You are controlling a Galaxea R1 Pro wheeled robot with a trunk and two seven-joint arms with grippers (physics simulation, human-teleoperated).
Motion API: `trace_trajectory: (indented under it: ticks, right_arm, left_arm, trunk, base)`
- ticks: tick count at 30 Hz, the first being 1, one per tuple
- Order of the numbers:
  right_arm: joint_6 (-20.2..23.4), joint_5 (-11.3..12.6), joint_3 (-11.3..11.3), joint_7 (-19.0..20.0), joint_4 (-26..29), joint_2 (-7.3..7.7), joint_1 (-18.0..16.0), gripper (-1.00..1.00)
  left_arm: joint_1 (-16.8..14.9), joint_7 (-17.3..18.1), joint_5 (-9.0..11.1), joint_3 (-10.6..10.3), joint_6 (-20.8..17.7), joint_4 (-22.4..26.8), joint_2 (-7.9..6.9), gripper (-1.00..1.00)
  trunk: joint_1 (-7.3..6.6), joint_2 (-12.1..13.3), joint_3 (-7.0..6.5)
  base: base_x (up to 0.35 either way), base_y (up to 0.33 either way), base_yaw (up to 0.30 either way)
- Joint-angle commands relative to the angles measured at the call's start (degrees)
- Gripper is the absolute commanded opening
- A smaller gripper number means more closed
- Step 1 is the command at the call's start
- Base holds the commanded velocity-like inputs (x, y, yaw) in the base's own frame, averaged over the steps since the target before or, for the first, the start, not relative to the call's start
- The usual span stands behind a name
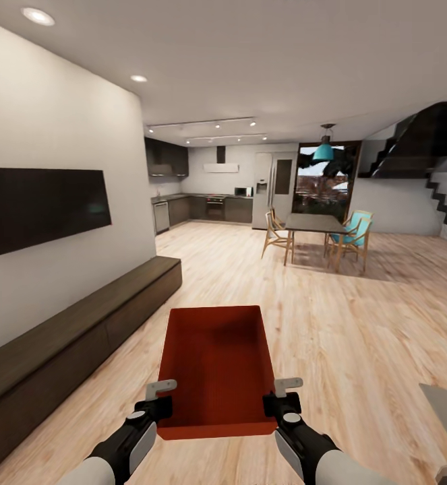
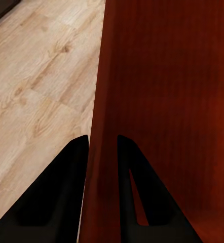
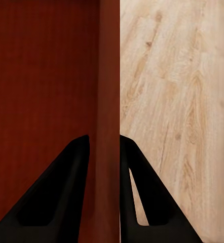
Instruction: Move the two storage containers from the living room to the garage. In the garage, place one container on the floor and stack the other container on top of it (either order is fine).
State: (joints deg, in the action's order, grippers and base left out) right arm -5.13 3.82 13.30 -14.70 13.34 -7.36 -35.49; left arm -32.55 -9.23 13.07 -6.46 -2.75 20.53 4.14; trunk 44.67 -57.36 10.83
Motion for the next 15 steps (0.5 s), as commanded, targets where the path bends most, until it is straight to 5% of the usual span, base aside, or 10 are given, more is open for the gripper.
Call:
trace_trajectory:
  ticks: [1,15]
  right_arm:
    - [-0.41,-0.39,-1.00,-0.51,0.11,-0.02,-0.10,-1.00]
    - [-0.38,-0.48,-0.99,-0.47,0.11,-0.02,-0.10,-1.00]
  left_arm:
    - [0.03,-2.64,0.29,-0.49,-0.32,-0.04,-0.01,-1.00]
    - [0.03,-2.65,0.29,-0.47,-0.32,-0.05,-0.01,-1.00]
  trunk:
    - [0.00,-0.06,0.07]
    - [0.00,-0.06,0.07]
  base:
    - [0.000,0.000,-0.056]
    - [0.016,0.000,-0.004]
